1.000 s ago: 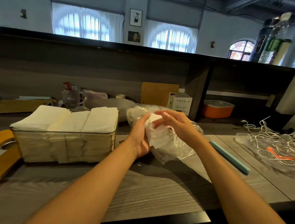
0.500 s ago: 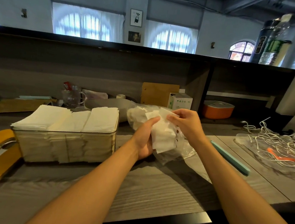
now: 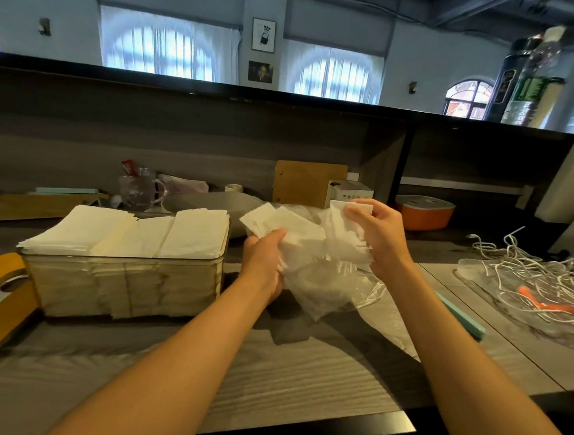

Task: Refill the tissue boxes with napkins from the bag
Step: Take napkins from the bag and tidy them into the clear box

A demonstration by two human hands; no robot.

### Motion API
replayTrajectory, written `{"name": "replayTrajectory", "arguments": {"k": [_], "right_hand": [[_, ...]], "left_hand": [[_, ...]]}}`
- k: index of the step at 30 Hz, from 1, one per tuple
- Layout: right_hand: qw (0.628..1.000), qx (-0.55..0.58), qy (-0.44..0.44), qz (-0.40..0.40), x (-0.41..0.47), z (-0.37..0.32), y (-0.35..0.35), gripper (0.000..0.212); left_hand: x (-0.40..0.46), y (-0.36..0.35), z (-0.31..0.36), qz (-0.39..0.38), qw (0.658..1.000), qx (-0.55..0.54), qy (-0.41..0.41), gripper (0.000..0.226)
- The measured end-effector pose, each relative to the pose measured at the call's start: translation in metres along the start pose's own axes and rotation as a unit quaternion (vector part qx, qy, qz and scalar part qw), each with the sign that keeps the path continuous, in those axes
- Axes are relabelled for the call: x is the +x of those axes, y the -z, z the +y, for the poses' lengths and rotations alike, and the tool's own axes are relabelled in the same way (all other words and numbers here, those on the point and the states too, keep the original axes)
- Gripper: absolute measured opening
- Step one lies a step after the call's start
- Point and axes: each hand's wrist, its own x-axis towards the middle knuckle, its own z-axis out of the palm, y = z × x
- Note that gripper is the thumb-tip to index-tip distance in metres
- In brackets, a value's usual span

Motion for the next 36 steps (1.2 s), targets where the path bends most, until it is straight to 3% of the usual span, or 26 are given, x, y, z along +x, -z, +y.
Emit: {"name": "replayTrajectory", "arguments": {"k": [3,7,12,16,20,26,30,34,36], "right_hand": [[0.999,-0.030,0.027,-0.022,-0.001,0.000,0.001,0.011],[0.992,-0.081,0.081,-0.045,0.000,0.003,-0.002,0.010],[0.996,-0.061,0.057,0.017,0.001,0.011,-0.003,0.007],[0.997,0.002,0.015,0.078,-0.002,0.014,-0.008,0.006],[0.995,0.033,-0.017,0.094,-0.002,0.015,-0.007,0.008],[0.990,0.017,0.015,0.140,-0.002,0.020,-0.005,0.012],[0.990,-0.014,0.017,0.137,-0.003,0.022,-0.005,0.015],[0.981,0.106,-0.020,0.164,0.003,0.008,0.010,0.007],[0.978,0.157,-0.013,0.136,0.003,0.000,0.016,0.005]], "left_hand": [[0.000,0.000,0.001,0.015,1.000,-0.008,0.008,0.041],[-0.012,-0.006,0.001,-0.054,0.997,-0.030,0.046,0.037],[-0.021,-0.007,0.003,-0.101,0.991,-0.003,0.083,0.035],[-0.025,-0.009,-0.002,-0.105,0.989,0.045,0.098,0.006],[-0.025,-0.008,-0.002,-0.154,0.982,0.066,0.082,0.026],[-0.031,-0.008,-0.008,-0.272,0.945,0.168,0.065,0.042],[-0.029,-0.009,-0.013,-0.238,0.946,0.214,0.042,0.034],[-0.017,-0.006,-0.012,-0.157,0.978,0.118,0.065,0.036],[-0.010,-0.005,-0.010,-0.097,0.991,0.060,0.065,0.037]]}}
